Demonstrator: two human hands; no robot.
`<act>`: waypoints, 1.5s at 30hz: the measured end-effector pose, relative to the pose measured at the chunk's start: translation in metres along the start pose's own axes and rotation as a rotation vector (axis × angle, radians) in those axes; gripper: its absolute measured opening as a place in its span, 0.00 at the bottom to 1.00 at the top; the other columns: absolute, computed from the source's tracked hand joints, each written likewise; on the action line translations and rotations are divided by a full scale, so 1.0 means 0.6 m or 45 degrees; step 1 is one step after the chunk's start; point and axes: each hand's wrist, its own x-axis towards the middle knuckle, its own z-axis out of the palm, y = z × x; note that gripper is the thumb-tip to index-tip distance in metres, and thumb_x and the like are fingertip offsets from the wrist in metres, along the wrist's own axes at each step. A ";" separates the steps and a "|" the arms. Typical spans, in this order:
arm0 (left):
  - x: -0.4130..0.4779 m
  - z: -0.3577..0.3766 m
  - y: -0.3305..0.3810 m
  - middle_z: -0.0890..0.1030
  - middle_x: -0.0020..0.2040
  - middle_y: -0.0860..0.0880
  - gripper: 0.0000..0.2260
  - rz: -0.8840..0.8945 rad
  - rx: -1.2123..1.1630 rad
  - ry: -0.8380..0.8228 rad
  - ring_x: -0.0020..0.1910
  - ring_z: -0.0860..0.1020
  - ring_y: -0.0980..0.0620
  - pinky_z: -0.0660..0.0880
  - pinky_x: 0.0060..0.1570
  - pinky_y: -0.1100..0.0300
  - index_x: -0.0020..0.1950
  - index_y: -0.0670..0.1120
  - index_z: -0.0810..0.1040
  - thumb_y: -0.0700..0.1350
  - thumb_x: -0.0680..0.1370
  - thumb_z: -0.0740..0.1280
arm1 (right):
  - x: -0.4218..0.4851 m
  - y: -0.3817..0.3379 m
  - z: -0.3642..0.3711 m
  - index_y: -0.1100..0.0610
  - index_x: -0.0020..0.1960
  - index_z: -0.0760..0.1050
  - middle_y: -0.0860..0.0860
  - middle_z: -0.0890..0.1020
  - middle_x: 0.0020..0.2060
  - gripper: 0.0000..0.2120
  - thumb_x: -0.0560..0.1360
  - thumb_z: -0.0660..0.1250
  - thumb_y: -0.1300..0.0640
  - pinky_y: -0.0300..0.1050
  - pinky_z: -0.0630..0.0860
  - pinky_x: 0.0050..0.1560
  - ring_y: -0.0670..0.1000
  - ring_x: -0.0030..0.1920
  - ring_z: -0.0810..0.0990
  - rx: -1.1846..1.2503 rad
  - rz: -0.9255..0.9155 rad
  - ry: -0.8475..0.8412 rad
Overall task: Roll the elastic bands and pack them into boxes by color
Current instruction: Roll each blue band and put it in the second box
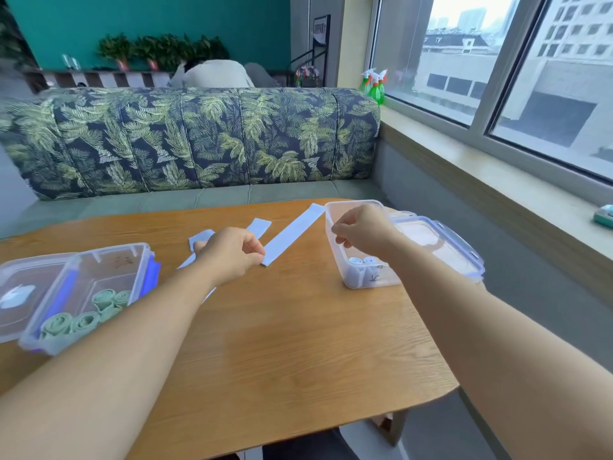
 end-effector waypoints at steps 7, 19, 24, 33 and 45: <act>-0.006 0.017 -0.053 0.82 0.48 0.57 0.05 -0.087 0.001 -0.062 0.52 0.76 0.56 0.54 0.49 0.56 0.40 0.55 0.78 0.49 0.76 0.70 | -0.017 -0.004 0.109 0.60 0.41 0.81 0.57 0.85 0.40 0.09 0.75 0.64 0.58 0.57 0.82 0.49 0.55 0.38 0.82 -0.103 -0.047 -0.172; 0.018 0.070 -0.108 0.82 0.49 0.55 0.10 -0.096 -0.126 -0.154 0.51 0.79 0.52 0.76 0.56 0.52 0.39 0.59 0.77 0.43 0.76 0.70 | 0.018 0.006 0.215 0.59 0.57 0.80 0.53 0.83 0.53 0.12 0.78 0.62 0.57 0.52 0.81 0.52 0.56 0.52 0.81 -0.382 -0.029 -0.253; 0.035 0.087 -0.126 0.80 0.56 0.54 0.07 -0.134 -0.153 -0.176 0.55 0.78 0.53 0.75 0.59 0.53 0.52 0.55 0.80 0.43 0.77 0.68 | 0.048 0.001 0.241 0.58 0.67 0.74 0.55 0.74 0.65 0.18 0.79 0.59 0.59 0.50 0.74 0.59 0.55 0.67 0.69 -0.557 -0.171 -0.325; 0.047 0.104 -0.146 0.82 0.57 0.51 0.10 -0.188 -0.176 -0.216 0.57 0.79 0.52 0.75 0.60 0.53 0.57 0.49 0.81 0.41 0.77 0.67 | 0.089 -0.033 0.310 0.59 0.71 0.66 0.57 0.73 0.65 0.19 0.81 0.57 0.59 0.51 0.71 0.63 0.57 0.68 0.67 -0.633 -0.287 -0.319; 0.014 0.105 -0.154 0.80 0.58 0.53 0.09 -0.198 -0.159 -0.147 0.59 0.77 0.54 0.73 0.57 0.59 0.57 0.51 0.80 0.43 0.79 0.65 | 0.072 -0.035 0.298 0.60 0.49 0.77 0.55 0.78 0.46 0.09 0.78 0.58 0.63 0.47 0.67 0.41 0.58 0.52 0.79 -0.796 -0.490 -0.214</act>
